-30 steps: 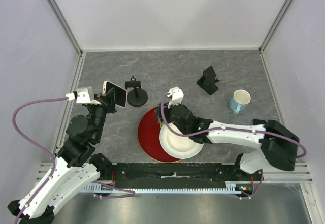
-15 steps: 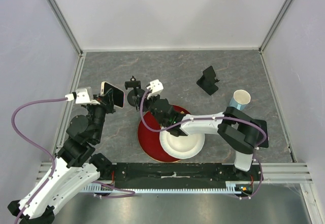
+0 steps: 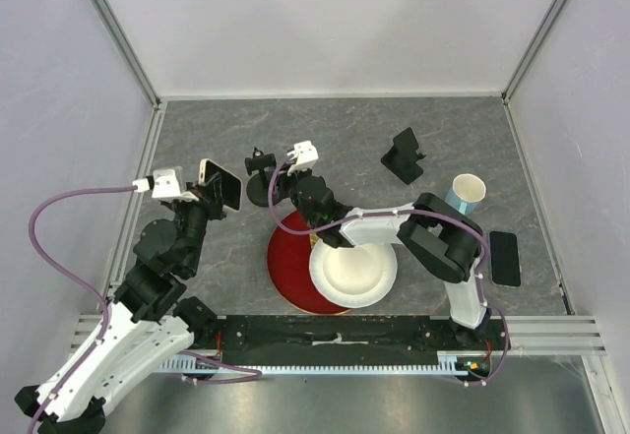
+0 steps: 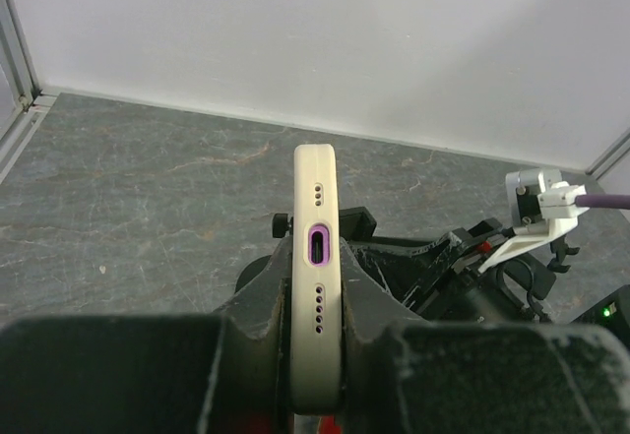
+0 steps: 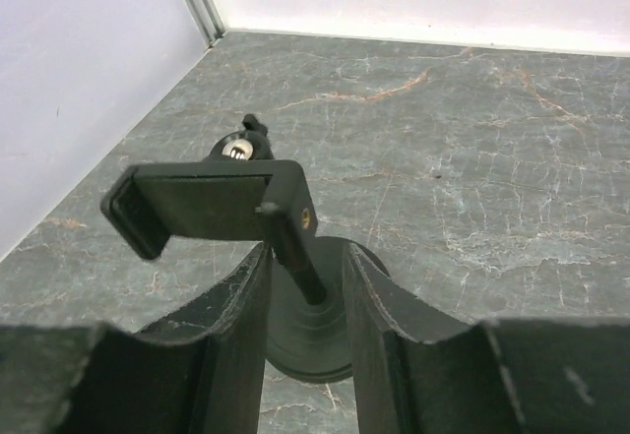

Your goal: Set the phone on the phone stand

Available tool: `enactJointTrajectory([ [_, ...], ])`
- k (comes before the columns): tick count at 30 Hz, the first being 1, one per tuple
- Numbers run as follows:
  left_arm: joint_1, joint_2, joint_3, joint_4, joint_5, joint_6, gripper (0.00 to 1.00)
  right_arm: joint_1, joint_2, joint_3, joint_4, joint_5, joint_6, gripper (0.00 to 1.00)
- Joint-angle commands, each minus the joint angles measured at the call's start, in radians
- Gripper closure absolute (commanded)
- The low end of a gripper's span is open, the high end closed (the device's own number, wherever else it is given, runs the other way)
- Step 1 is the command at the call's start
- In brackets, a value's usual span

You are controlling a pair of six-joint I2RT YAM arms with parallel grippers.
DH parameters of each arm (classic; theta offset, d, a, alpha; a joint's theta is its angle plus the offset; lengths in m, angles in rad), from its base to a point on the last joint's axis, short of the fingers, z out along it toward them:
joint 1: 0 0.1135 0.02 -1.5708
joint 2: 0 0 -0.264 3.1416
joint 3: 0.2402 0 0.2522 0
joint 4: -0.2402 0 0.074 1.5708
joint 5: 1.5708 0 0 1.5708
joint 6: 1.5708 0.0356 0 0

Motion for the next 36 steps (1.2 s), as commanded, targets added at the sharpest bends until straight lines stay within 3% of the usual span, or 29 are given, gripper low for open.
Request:
enactJointTrajectory([
  [1,0.013,0.005,0.055,0.073,-0.006,0.006,0.98,-0.025,0.01,0.044,0.075,-0.026,-0.015,0.61],
  [9,0.025,0.032,0.061,0.066,0.014,0.012,0.98,-0.071,-0.012,0.025,0.072,-0.098,0.005,0.57],
  [16,0.027,0.089,0.09,0.047,0.14,0.049,0.98,-0.129,-0.046,-0.048,0.158,-0.257,0.001,0.56],
  [22,0.027,0.132,0.06,0.085,0.101,0.091,0.98,-0.239,-0.012,-0.025,0.173,-0.453,0.059,0.66],
  [28,0.027,0.155,0.058,0.099,0.088,0.089,0.98,-0.273,0.016,0.016,0.15,-0.71,0.033,0.65],
  [33,0.027,0.223,0.179,0.047,0.224,0.007,0.98,-0.292,0.017,0.028,0.189,-0.915,0.033,0.62],
  [34,0.027,0.287,0.261,-0.001,0.247,0.006,0.98,-0.295,0.014,0.033,0.175,-0.949,0.033,0.62],
  [36,0.027,0.356,0.346,-0.057,0.281,0.007,0.98,-0.307,-0.001,0.03,0.167,-0.934,0.044,0.61],
])
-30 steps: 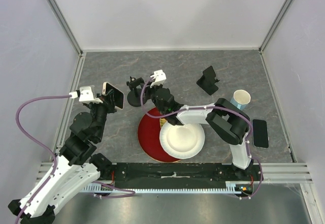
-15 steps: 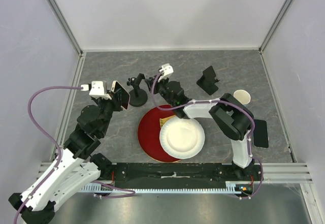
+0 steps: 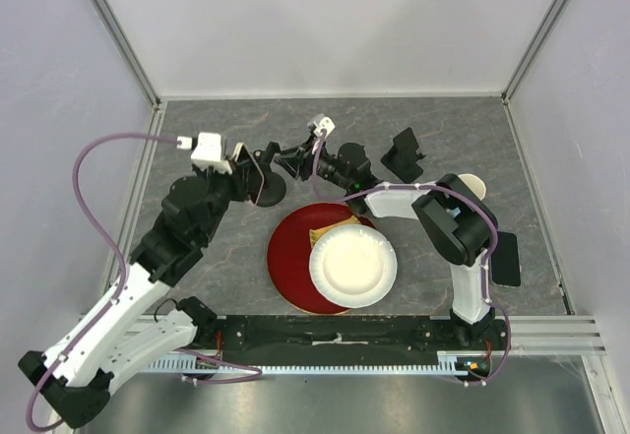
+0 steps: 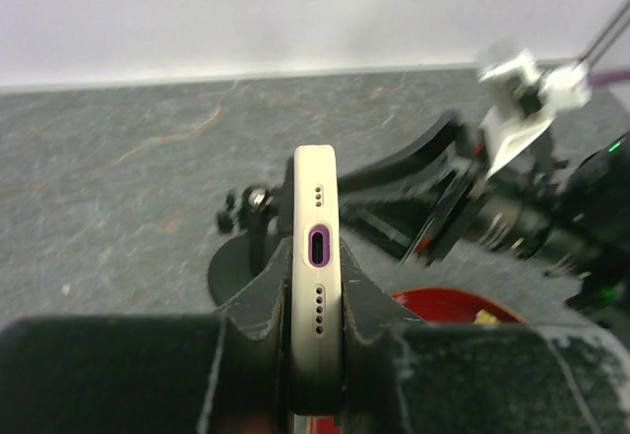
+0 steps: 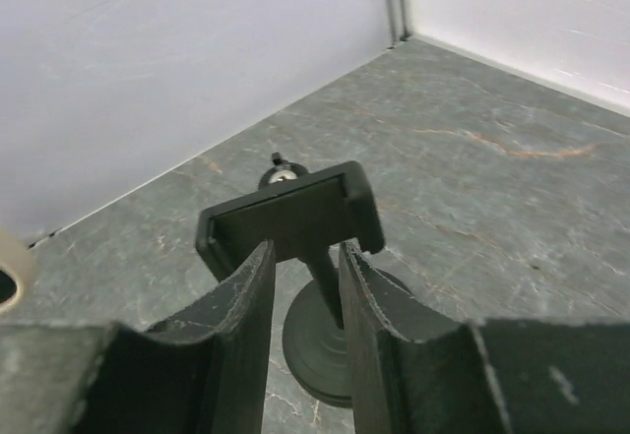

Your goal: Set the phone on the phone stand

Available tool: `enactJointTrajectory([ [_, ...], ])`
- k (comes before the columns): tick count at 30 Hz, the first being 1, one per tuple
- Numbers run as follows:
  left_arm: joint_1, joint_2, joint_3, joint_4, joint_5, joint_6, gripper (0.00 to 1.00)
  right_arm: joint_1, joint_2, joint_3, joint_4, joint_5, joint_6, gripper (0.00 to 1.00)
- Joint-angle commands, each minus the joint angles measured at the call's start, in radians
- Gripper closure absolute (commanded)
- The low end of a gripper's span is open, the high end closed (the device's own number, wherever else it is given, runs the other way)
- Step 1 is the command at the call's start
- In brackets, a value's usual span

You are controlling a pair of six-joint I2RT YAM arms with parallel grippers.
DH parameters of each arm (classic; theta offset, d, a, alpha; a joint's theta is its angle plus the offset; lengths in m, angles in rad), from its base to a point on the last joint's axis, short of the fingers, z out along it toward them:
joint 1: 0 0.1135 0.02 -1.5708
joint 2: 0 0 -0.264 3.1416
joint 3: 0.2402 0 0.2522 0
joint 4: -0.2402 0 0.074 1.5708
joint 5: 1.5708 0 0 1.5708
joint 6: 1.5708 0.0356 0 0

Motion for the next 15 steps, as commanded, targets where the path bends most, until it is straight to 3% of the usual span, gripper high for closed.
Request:
enactJointTrajectory([
  [1,0.004,0.156,0.282,-0.026,0.101,-0.038,0.98,-0.027,-0.011,0.044,0.039,-0.111,0.015,0.59],
  [3,0.015,0.199,0.324,-0.031,0.088,-0.041,0.98,-0.036,-0.026,0.071,-0.071,-0.09,-0.016,0.49],
  [7,0.074,0.238,0.352,0.041,0.154,-0.064,0.98,-0.034,-0.026,0.177,-0.314,-0.102,-0.142,0.42],
  [11,0.191,0.282,0.372,0.069,0.286,-0.119,0.98,-0.041,-0.04,0.125,-0.247,-0.087,-0.179,0.39],
  [15,0.286,0.313,0.372,0.087,0.332,-0.193,0.98,-0.042,-0.034,0.112,-0.162,-0.097,-0.172,0.42],
])
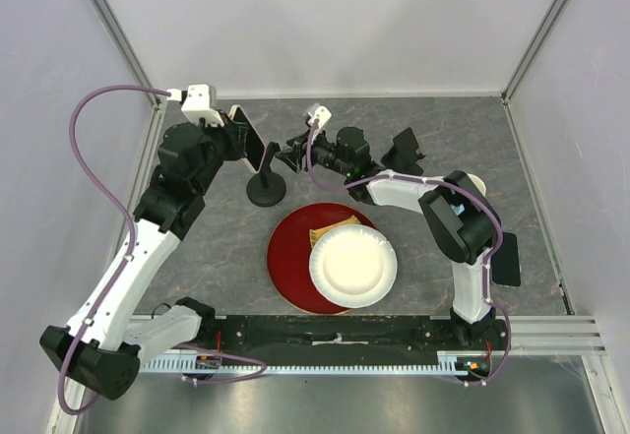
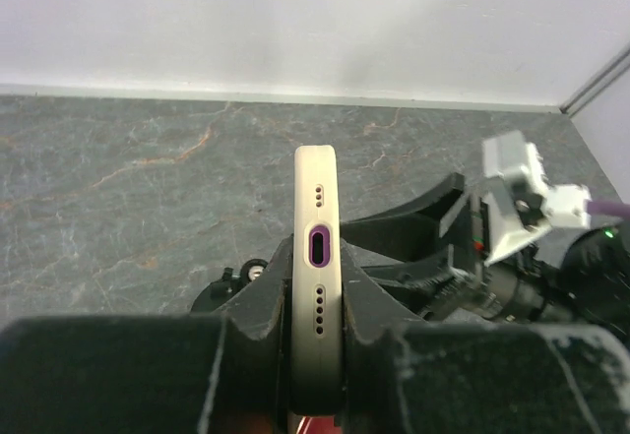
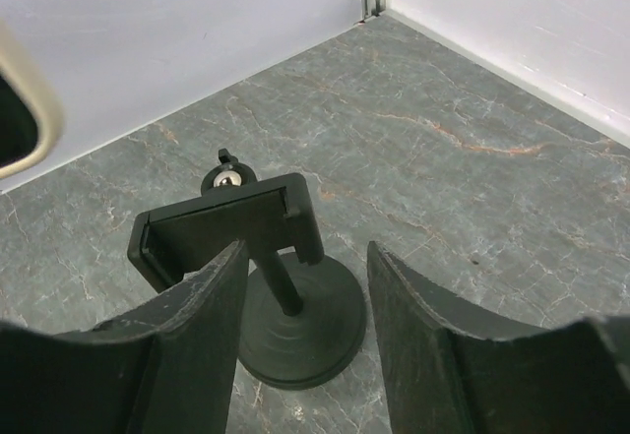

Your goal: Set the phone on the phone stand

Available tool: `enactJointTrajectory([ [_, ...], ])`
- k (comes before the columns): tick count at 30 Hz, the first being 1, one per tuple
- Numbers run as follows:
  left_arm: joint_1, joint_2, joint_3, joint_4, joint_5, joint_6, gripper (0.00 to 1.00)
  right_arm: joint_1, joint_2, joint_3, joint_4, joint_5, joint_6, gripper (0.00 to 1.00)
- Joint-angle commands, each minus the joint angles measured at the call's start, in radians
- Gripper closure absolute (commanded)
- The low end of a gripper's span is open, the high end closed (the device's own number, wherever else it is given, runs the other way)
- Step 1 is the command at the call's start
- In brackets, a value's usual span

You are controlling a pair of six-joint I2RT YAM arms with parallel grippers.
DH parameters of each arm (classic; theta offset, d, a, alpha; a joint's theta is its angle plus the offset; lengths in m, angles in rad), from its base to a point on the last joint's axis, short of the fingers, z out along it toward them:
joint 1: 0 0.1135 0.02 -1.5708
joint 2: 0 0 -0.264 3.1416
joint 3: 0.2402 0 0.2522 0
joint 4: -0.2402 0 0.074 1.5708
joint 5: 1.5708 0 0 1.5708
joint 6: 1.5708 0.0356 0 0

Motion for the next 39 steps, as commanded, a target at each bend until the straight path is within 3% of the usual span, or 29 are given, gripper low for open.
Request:
enactJointTrajectory([
  [1,0.077,0.013,0.052,0.117,0.073,-0.113,0.98,-0.001,-0.027,0.018,0.038,-0.023,-0.036,0.44],
  [4,0.134,-0.008,-0.003,0.175,0.132,-0.157,0.98,-0.001,-0.007,0.07,-0.056,-0.049,-0.048,0.5],
  [7,0.198,-0.034,-0.074,0.238,0.267,-0.216,0.98,-0.002,-0.007,0.026,0.01,-0.074,-0.057,0.53],
  [14,0.237,-0.065,-0.148,0.283,0.358,-0.247,0.98,-0.002,0.013,0.028,0.057,-0.072,-0.068,0.63],
  [23,0.237,-0.079,-0.195,0.379,0.465,-0.251,0.98,-0.001,0.059,0.06,0.066,-0.086,-0.068,0.64],
  [39,0.238,-0.086,-0.227,0.415,0.451,-0.25,0.98,-0.001,0.068,0.075,0.111,-0.092,-0.059,0.63],
])
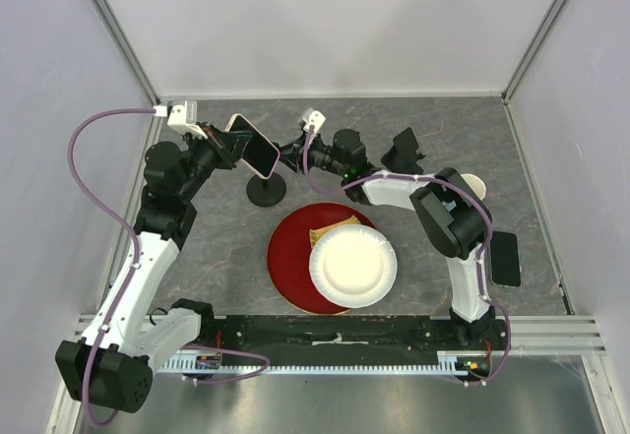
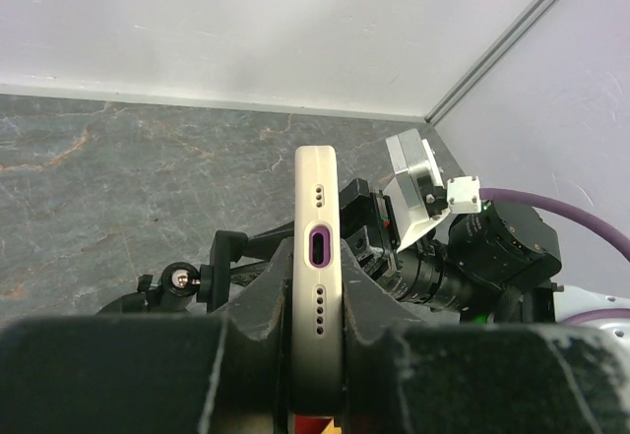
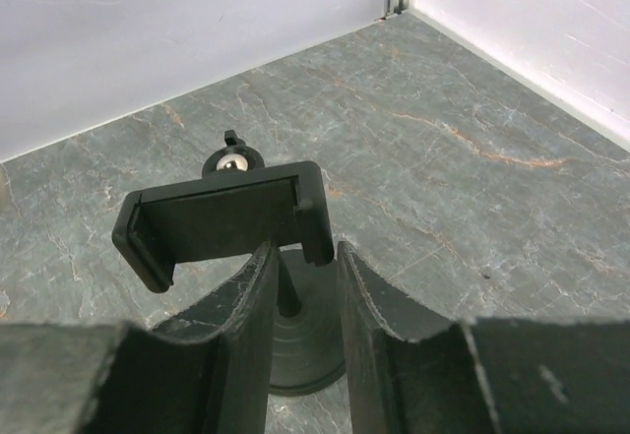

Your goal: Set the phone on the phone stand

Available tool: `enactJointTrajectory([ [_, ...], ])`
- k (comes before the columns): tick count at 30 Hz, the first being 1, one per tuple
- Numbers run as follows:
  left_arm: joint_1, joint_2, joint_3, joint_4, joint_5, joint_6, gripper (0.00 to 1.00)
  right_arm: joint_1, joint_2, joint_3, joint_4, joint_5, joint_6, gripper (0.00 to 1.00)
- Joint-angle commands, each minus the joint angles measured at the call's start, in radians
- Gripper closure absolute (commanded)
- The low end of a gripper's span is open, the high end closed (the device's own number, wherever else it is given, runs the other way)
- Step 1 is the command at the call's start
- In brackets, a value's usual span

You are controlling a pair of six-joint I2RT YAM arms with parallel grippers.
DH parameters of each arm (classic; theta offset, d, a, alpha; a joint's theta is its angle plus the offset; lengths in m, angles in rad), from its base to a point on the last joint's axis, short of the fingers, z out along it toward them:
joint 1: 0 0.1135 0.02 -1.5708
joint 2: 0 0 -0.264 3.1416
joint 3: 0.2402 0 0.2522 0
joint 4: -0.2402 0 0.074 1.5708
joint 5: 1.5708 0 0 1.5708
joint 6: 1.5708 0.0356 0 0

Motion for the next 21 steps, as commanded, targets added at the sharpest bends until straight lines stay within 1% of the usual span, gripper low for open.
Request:
enactJointTrajectory([
  [1,0.002,-0.027,0.008,0.122,0.01,-0.031,0.98,-0.002,0.004,0.058,0.064,-0.022,-0.004,0.62],
  [8,0.001,-0.017,0.006,0.122,0.012,-0.031,0.98,-0.001,0.025,0.096,0.039,-0.021,-0.018,0.61],
  [13,0.001,-0.011,0.003,0.133,0.029,-0.034,0.98,-0.002,0.048,0.124,0.018,-0.028,-0.022,0.67],
  [15,0.001,-0.011,-0.001,0.146,0.041,-0.033,0.98,-0.002,0.057,0.129,0.012,-0.031,-0.027,0.67],
  [21,0.001,-0.008,-0.01,0.169,0.059,-0.028,0.98,-0.002,0.071,0.136,0.008,-0.03,-0.032,0.66],
])
